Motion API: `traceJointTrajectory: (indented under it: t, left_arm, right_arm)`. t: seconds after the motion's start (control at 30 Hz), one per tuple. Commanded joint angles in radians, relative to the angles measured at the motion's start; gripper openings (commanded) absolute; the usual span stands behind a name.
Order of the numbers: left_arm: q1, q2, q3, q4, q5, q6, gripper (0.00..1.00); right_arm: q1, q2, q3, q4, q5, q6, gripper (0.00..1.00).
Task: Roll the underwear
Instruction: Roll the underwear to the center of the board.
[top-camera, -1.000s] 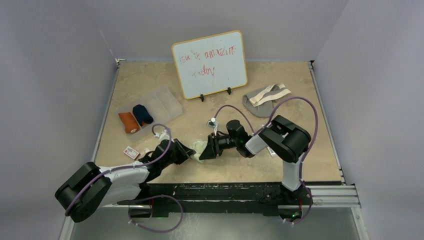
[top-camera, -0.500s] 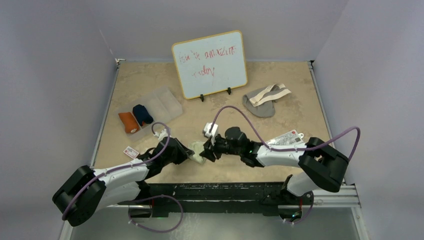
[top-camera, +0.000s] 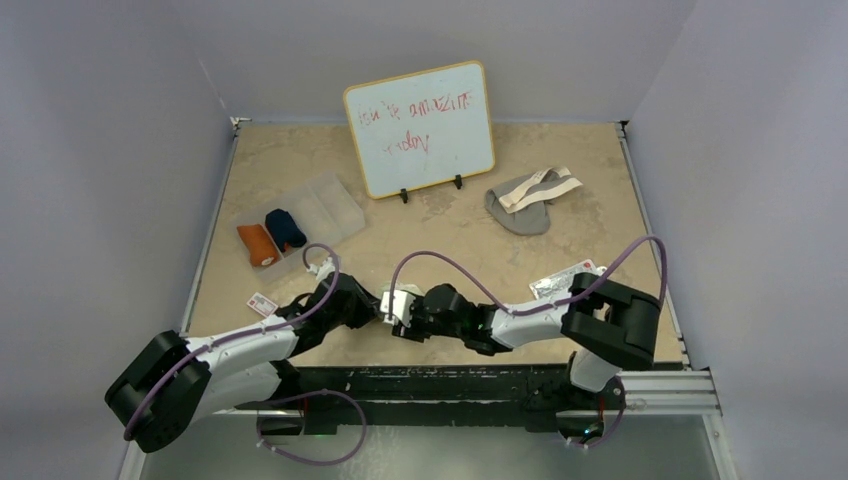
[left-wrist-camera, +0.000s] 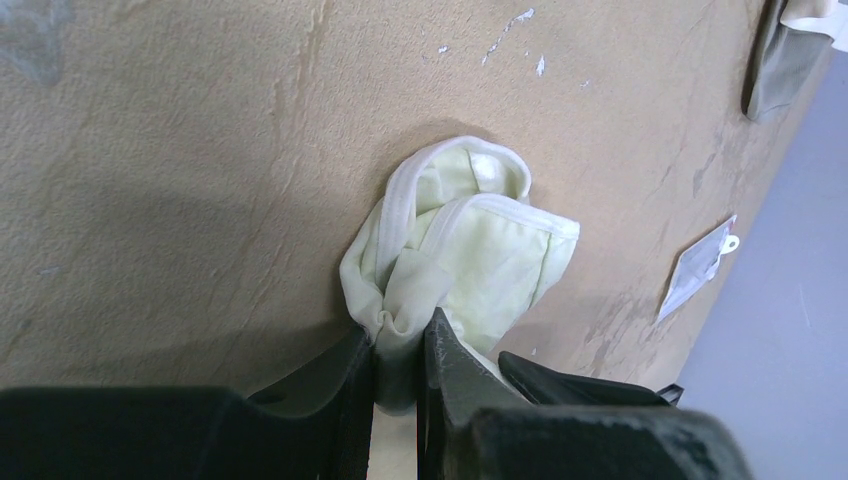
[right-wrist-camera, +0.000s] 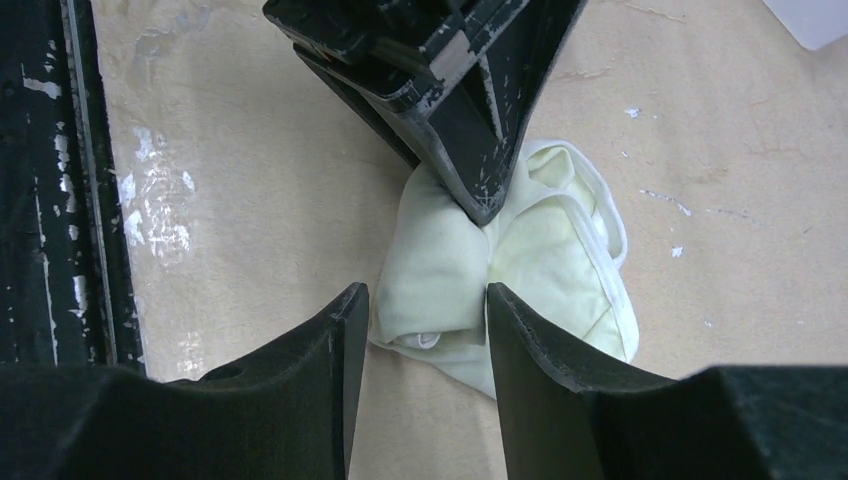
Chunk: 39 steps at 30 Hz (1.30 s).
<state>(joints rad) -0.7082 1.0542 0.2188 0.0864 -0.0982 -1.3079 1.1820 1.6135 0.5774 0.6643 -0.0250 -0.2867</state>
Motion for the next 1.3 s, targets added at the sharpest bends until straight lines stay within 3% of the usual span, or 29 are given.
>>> traceJointTrajectory:
  t: [0.0, 0.23, 0.3, 0.53, 0.77, 0.8, 0.9, 1.07, 1.27]
  left_arm:
    - [0.001, 0.015, 0.012, -0.084, -0.011, -0.002, 0.0]
    - [0.001, 0.032, 0.017, -0.084, -0.005, -0.002, 0.0]
    - [0.001, 0.029, 0.017, -0.083, -0.003, -0.003, 0.0]
    - [0.001, 0.001, 0.018, -0.121, -0.01, -0.001, 0.0]
    - [0.001, -0.03, 0.017, -0.153, -0.021, -0.001, 0.0]
    - [0.001, -0.034, 0.017, -0.157, -0.022, 0.0, 0.02]
    - [0.001, -0.061, 0.013, -0.16, -0.028, 0.004, 0.24]
    - [0.0, -0.157, -0.034, -0.117, -0.029, 0.004, 0.51]
    - [0.001, -0.272, -0.091, -0.102, -0.028, 0.015, 0.69]
  right_arm:
    - [0.015, 0.011, 0.048, 0.067, 0.05, -0.053, 0.49]
    - [0.028, 0.03, 0.068, 0.046, 0.079, -0.067, 0.49]
    - [0.029, 0.044, 0.072, 0.039, 0.061, -0.072, 0.44]
    - [0.03, 0.116, 0.111, -0.087, 0.109, -0.012, 0.44]
    - [0.029, 0.102, 0.084, -0.098, 0.096, 0.069, 0.11]
    - [0.029, 0.097, 0.085, -0.116, 0.048, 0.108, 0.09]
    - [0.011, 0.101, 0.08, -0.097, -0.037, 0.199, 0.06]
    - [-0.119, 0.132, 0.028, 0.049, -0.324, 0.448, 0.07]
    - [-0.262, 0.218, -0.076, 0.381, -0.522, 0.755, 0.09]
